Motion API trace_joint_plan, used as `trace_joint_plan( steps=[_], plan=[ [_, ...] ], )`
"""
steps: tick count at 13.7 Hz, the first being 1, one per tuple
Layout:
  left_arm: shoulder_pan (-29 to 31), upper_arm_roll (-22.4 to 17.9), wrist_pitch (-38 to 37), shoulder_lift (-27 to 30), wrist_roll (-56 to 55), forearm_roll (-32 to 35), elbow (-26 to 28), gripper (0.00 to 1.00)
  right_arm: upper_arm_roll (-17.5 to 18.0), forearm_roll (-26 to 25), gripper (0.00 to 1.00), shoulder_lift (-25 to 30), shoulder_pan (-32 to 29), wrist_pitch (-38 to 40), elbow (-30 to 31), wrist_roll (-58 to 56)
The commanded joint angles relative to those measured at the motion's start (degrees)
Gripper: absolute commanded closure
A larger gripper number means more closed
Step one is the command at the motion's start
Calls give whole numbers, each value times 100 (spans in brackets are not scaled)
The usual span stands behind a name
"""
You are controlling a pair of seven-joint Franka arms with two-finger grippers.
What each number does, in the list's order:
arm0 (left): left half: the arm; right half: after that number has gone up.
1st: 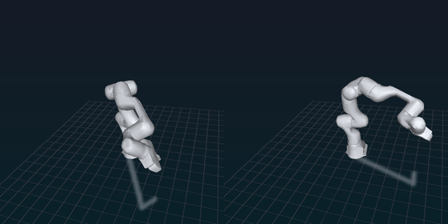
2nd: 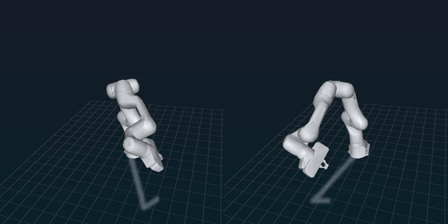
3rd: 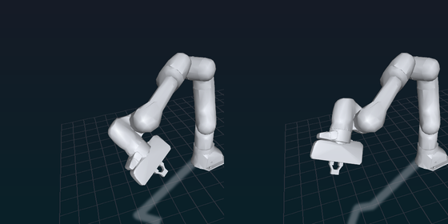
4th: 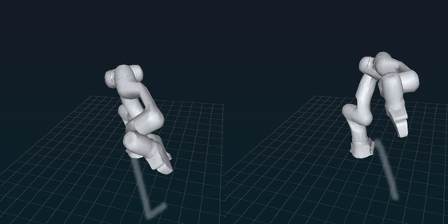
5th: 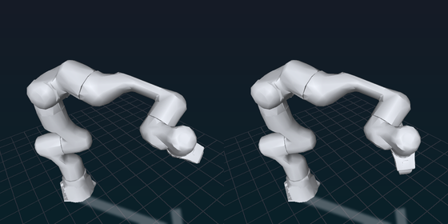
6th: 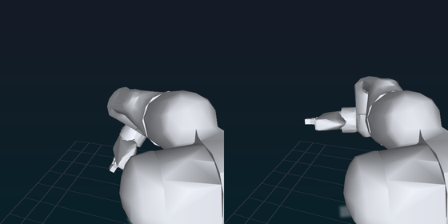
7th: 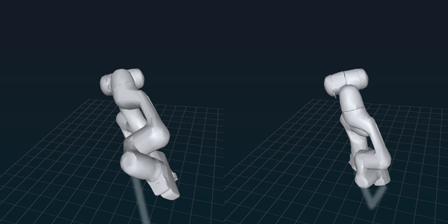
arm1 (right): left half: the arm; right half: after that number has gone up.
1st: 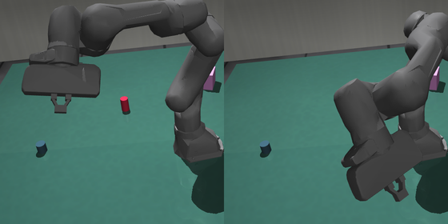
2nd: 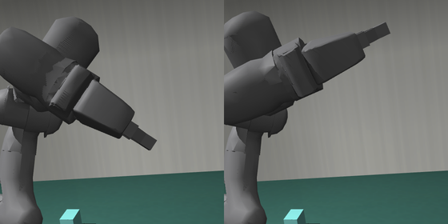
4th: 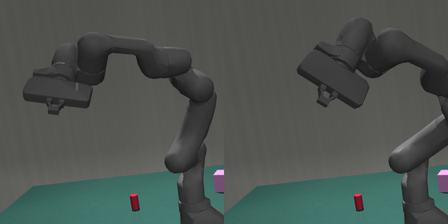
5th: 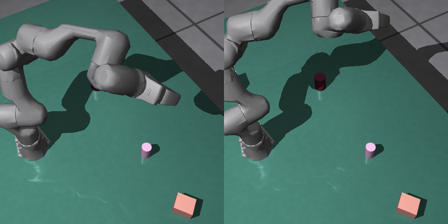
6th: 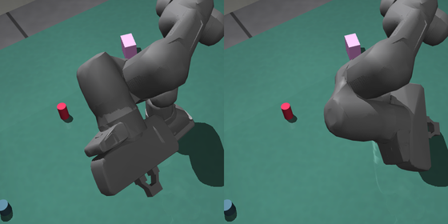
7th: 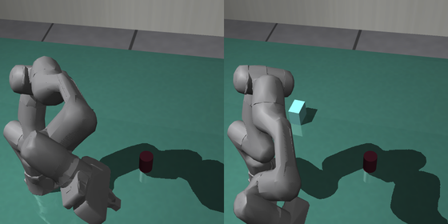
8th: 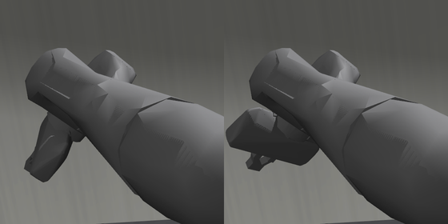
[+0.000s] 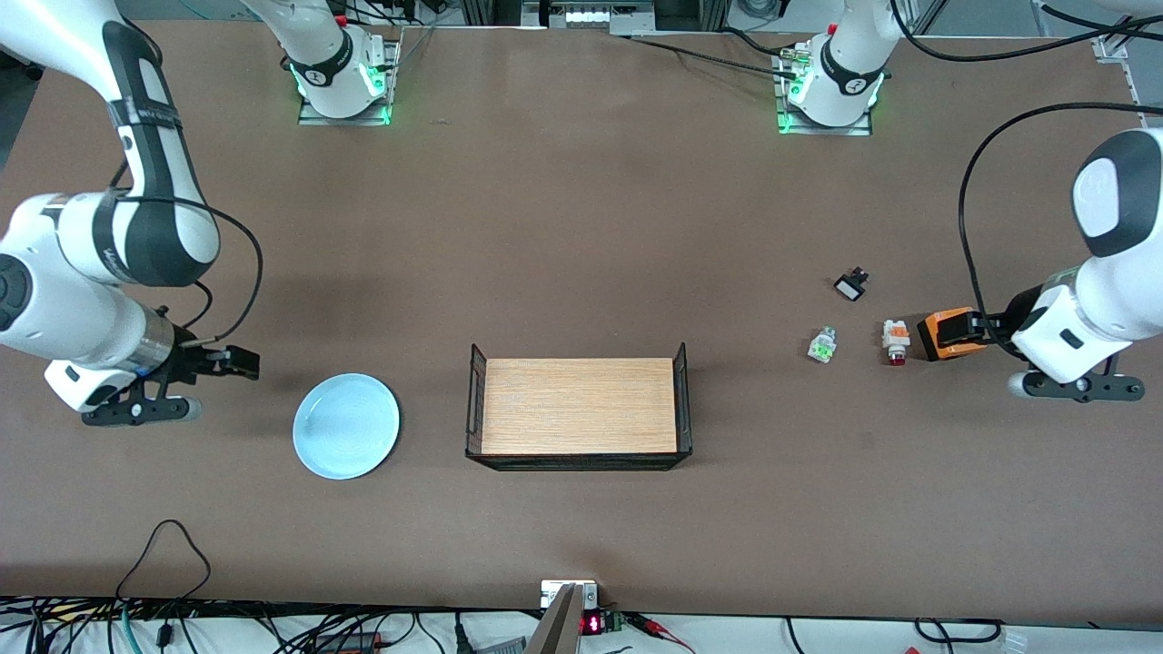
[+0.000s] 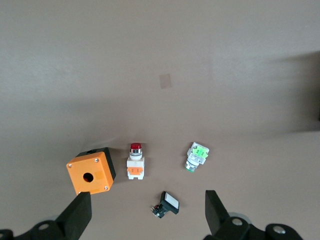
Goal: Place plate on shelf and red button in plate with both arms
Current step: 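Grasp the plate rim with the right gripper while the left gripper grasps the button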
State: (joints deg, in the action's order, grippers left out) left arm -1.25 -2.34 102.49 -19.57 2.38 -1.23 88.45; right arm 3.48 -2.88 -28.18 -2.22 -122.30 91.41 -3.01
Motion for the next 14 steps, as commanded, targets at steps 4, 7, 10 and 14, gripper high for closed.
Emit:
trace_joint_plan(
  steps=[4, 7, 10, 14],
  plan=[
    [2, 23, 1062, -46, 175, -36, 1069, 0, 21, 68, 0, -960, -6, -1427, -132, 20],
    [81, 23, 1395, -179, 202, -18, 1454, 0, 21, 77, 0, -1181, 29, -1780, -132, 11],
    [177, 23, 2062, -196, 228, -18, 2026, 0, 12, 33, 0, -1348, 90, -1798, -132, 11],
    [467, 31, 2871, -257, 623, -18, 2676, 0, 12, 7, 0, -1480, 143, -1947, -132, 2]
  ],
)
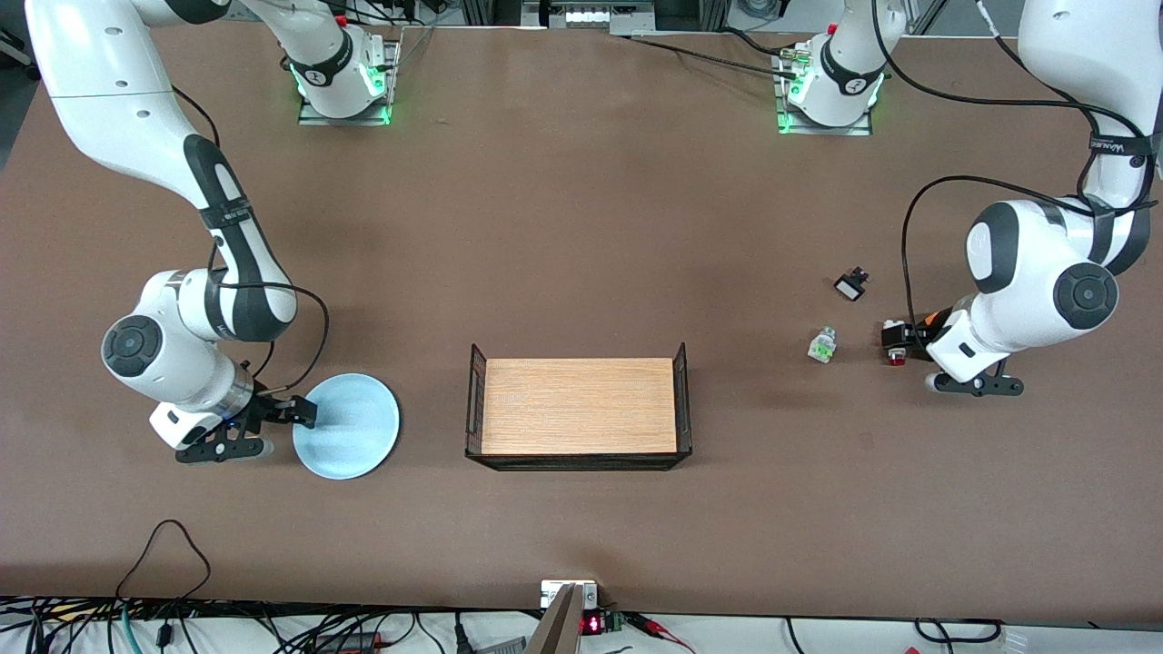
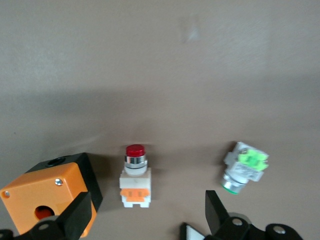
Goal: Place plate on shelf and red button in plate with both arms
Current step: 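Grasp the plate rim with the right gripper while the left gripper grasps the button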
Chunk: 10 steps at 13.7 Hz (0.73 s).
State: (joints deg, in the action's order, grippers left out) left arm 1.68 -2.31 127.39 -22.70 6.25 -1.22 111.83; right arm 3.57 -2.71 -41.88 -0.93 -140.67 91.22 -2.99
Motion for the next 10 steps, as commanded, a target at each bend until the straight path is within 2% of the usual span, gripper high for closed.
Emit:
trace_joint_plan(
  steps=[1, 6, 10],
  plan=[
    [201, 29, 609, -6, 236, -18, 470, 0, 3, -11, 0, -110, 14, -118, -113, 9],
    [193, 47, 1296, -155, 263, -18, 937, 0, -6, -2, 0, -206, 5, -118, -113, 18],
    [201, 47, 1358, -331, 272, -18, 972, 0, -6, -11, 0, -391, 5, -407, -113, 1]
  ],
)
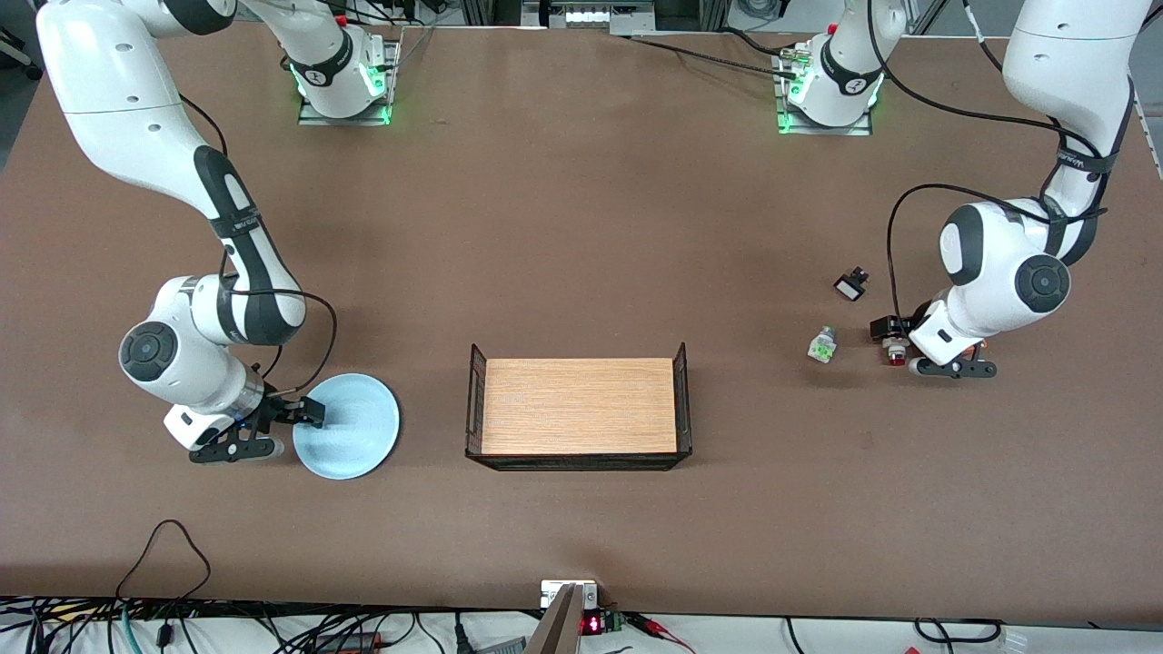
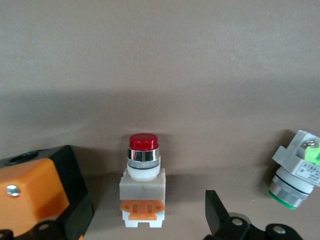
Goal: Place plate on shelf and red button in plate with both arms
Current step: 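Grasp the plate rim with the right gripper while the left gripper grasps the button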
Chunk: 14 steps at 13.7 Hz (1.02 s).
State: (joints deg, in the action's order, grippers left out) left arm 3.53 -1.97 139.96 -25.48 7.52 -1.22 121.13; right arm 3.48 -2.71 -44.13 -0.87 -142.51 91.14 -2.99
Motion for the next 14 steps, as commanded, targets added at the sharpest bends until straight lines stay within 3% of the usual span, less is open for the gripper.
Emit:
trace_joint_plan(
  steps=[1, 2, 4, 5, 6, 10, 12, 14],
  plan=[
    [16, 12, 102, -71, 144, -18, 33, 0, 3, -10, 0, -175, -1, -233, -105, 9],
    [16, 12, 93, -71, 144, -18, 33, 0, 3, -10, 3, -201, -1, -233, -105, -8],
    [16, 12, 93, -80, 310, -18, 33, 9, -6, -10, 19, -193, -1, -199, -105, -26],
    [16, 12, 76, -80, 450, -18, 33, 26, -14, -19, 22, -158, 8, -163, -105, -26],
    [43, 12, 58, -89, 469, -18, 33, 34, -14, -19, 26, -140, 17, -93, -105, -17],
    [43, 12, 49, -133, 417, -27, 33, 55, -23, -10, 32, -61, 35, 609, -377, -17],
    [43, 21, 32, -133, 434, -27, 25, 64, -14, -10, 52, -52, 17, 672, -395, -26],
    [34, 21, -152, -63, 417, -27, -72, 79, -14, -10, 64, -52, 8, 672, -395, -43]
  ],
)
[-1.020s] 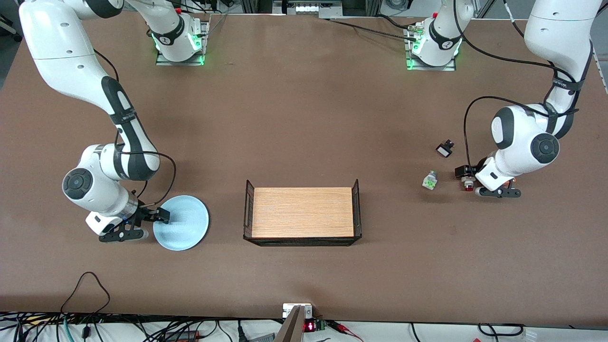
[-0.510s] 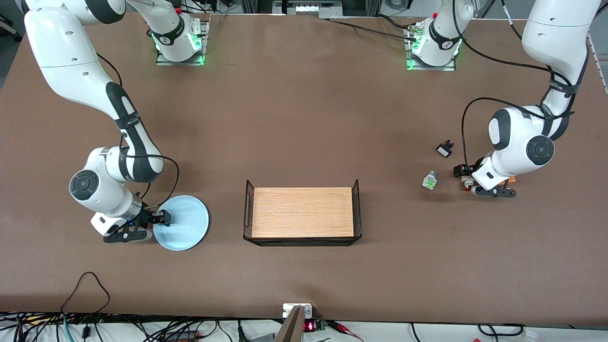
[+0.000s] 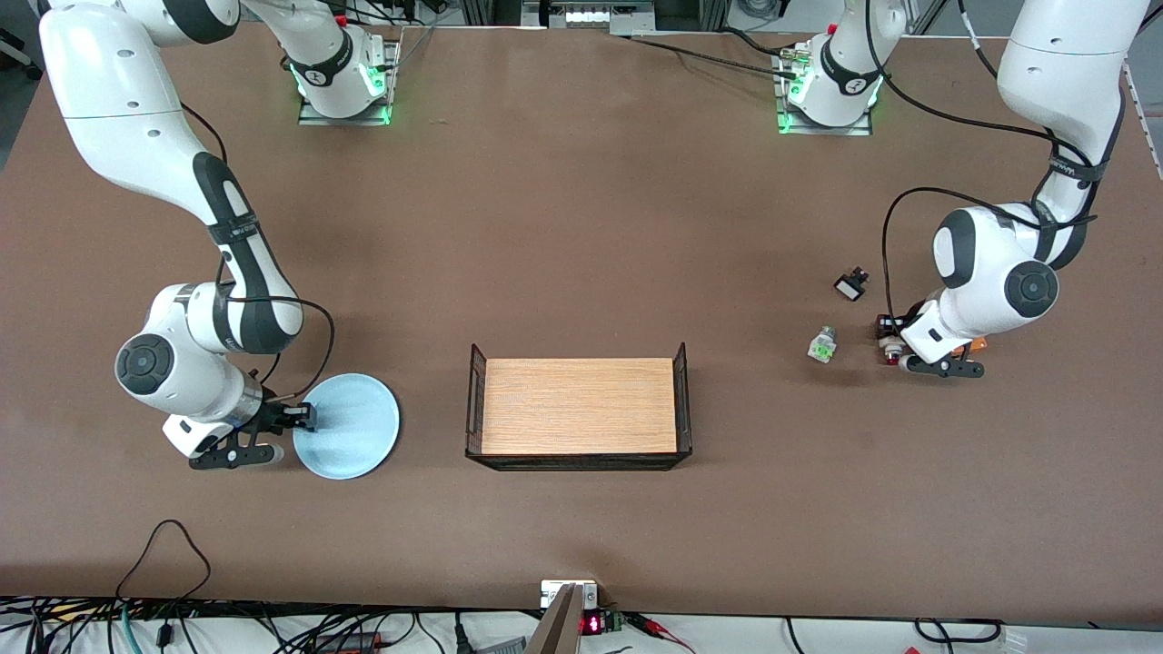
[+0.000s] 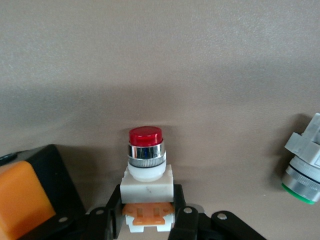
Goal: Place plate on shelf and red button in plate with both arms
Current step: 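Lift the blue plate with the right gripper while the left gripper lifts the button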
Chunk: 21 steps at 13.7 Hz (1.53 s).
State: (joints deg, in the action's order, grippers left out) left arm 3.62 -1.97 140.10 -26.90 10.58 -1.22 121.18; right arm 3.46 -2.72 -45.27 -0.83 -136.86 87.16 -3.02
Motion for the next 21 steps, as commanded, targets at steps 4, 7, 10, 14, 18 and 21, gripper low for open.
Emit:
trace_joint_plan(
  steps=[4, 7, 10, 14, 18, 21],
  plan=[
    [-11, 21, -1069, 325, 93, -27, -585, 94, -12, -18, 67, -26, -14, 45, 3, -41],
    [-64, 65, -2210, 449, 49, -27, -1339, 95, -12, -9, 83, -52, -14, 45, 3, -23],
    [-98, 153, -3503, 431, -187, -54, -2360, 95, -12, -9, 91, -61, -14, 45, 3, -5],
    [-116, 346, -3954, 432, -644, -63, -3047, 95, -12, 35, 100, 18, -14, 107, -6, -40],
    [-125, 373, -4840, 449, -646, -63, -3741, 96, 5, 8, 100, 378, 30, 1078, -267, -23],
    [-125, 373, -5193, 458, -672, -36, -4171, 96, 5, 0, 100, 536, 30, 2151, -760, -40]
  ],
)
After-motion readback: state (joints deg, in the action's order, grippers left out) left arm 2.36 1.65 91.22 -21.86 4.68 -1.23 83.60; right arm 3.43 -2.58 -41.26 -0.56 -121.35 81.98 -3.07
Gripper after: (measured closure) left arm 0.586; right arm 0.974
